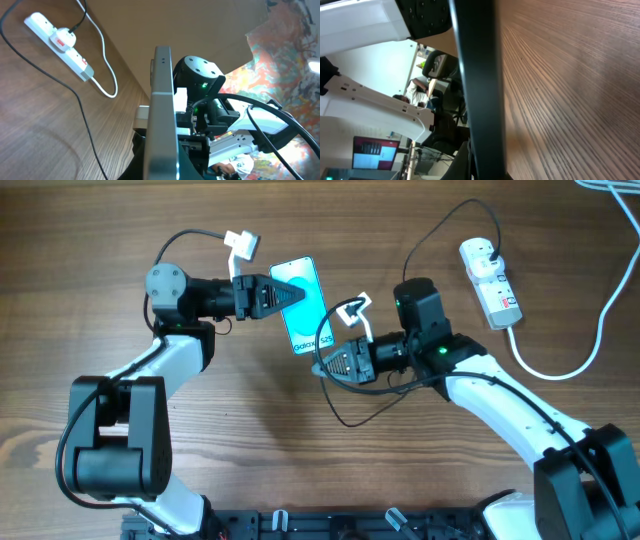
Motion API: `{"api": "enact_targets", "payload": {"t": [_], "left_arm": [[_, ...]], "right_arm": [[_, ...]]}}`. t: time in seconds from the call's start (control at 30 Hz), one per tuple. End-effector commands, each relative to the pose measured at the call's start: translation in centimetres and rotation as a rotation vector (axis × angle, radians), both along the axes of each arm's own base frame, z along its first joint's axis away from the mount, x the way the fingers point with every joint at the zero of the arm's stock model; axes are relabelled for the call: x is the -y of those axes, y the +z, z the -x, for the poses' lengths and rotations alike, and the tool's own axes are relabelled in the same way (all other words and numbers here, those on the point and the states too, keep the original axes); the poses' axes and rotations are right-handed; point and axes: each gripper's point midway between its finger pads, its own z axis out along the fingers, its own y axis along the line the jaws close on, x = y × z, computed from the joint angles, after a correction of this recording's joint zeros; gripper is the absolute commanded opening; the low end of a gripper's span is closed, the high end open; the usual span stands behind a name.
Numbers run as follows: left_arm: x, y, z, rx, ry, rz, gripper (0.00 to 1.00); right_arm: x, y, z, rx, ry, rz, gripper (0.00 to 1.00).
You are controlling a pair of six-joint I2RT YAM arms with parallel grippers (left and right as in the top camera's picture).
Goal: Plug charger to phone and switch on socket
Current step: 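Push the plug into the phone's bottom port with the right gripper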
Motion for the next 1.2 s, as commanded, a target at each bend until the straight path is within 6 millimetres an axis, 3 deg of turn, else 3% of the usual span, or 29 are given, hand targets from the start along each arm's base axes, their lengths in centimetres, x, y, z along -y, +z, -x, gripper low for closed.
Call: {"api": "enact_targets", "payload": {"t": [0.0,0.23,0.63,1.17], "left_arm": [[0.3,-0.1,1.7,-0.02,-0.084,-0.019,0.04],[2.0,-0.4,2.7,-0.056,-0.137,-0.021,0.04],[1.9,-2.1,3.6,-0.126,-0.14,-0.024,0.04],[2.6,-1.9,4.2,-0.12,-0.162,-0.025,0.04]], "right_arm": [[0.0,-0.5,-1.3,0.059,-0.038,0.032,0.04],[0.3,-1.2,-1.8,0.131,-0.048,0.063,0.04],[0.6,-0.5,-2.1,0.204,-0.017,0.12,0.04],[0.6,-0.2,-2.3,0.206,-0.021,0.126,0.05]]}}
